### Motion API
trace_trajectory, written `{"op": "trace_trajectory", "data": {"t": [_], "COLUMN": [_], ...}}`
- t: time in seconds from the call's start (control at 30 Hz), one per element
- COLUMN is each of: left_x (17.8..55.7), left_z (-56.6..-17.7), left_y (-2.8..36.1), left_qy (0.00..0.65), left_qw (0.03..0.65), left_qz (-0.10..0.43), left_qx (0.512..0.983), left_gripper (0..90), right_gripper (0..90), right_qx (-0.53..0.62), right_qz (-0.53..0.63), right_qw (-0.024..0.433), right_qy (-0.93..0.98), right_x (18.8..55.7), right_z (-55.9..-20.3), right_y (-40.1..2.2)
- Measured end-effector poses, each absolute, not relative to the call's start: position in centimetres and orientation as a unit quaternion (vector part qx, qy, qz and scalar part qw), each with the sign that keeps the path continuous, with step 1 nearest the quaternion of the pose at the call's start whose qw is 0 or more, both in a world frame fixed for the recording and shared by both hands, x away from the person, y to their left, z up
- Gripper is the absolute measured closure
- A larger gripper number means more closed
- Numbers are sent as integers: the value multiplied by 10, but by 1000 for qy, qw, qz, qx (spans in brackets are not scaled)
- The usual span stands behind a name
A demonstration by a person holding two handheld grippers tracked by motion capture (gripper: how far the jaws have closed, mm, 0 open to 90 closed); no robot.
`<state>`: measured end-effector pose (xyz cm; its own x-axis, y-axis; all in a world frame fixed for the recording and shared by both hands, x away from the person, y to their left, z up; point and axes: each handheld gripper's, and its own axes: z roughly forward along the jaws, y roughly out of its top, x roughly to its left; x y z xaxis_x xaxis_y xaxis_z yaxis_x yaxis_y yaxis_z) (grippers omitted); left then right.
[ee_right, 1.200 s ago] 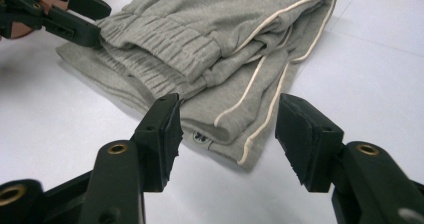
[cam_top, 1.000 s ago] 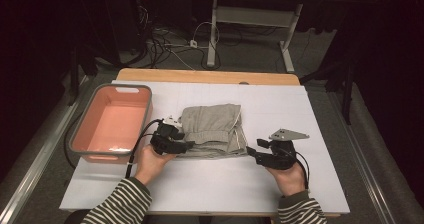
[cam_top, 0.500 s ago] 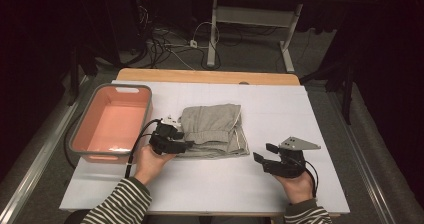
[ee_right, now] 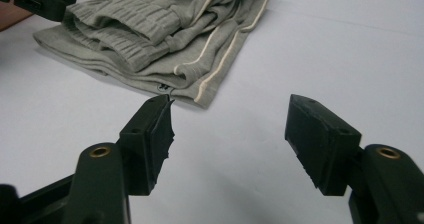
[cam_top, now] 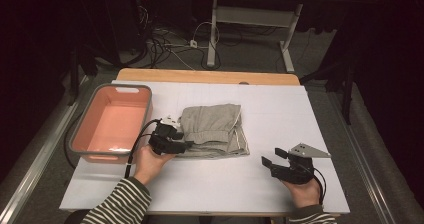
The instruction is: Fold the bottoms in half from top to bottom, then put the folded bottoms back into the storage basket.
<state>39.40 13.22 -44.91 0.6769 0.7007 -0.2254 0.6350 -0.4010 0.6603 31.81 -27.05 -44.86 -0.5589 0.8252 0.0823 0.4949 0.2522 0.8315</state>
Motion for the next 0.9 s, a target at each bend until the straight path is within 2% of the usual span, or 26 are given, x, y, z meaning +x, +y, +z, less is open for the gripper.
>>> {"op": "trace_trajectory", "data": {"t": [0.6,0.9], "left_x": [394,393], "left_z": [-450,-448], "left_y": [134,133], "left_qy": [397,392], "left_qw": [378,380], "left_qz": [37,44], "left_qx": [836,837], "left_gripper": [426,422], "right_gripper": [308,305], "right_qx": [443,444], "right_qz": [443,442], "right_qw": [222,215], "right_qy": [747,749], "right_x": [313,315], "right_z": [-454,-456], "right_y": [-286,-286]}}
